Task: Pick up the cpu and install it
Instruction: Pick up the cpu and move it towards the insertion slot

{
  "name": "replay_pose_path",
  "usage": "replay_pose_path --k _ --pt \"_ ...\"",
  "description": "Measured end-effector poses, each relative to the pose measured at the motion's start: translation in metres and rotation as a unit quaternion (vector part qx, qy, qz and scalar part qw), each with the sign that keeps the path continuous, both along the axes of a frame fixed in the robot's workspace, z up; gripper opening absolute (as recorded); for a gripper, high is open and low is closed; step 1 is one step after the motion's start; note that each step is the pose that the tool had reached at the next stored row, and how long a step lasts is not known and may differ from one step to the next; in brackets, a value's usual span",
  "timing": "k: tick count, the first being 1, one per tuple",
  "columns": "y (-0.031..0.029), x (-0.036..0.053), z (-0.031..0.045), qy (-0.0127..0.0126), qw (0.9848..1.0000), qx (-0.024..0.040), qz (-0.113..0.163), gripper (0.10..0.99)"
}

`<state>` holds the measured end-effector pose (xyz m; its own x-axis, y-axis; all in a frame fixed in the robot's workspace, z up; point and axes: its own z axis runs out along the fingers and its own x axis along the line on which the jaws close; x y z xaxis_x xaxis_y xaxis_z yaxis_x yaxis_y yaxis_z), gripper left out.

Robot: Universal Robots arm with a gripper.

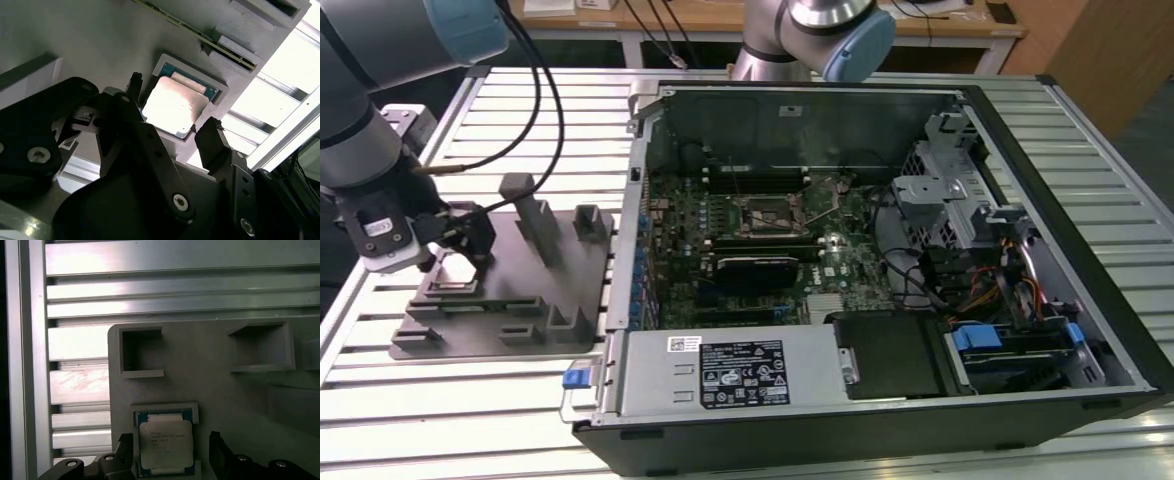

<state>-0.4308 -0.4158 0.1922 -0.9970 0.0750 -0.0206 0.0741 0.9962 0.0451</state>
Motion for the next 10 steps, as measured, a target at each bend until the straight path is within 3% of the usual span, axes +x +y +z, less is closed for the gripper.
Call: replay_pose_path --k 10 --pt "0.0000 0.0000 -0.0032 -0.0001 1.0000 0.0000 0.000 0.706"
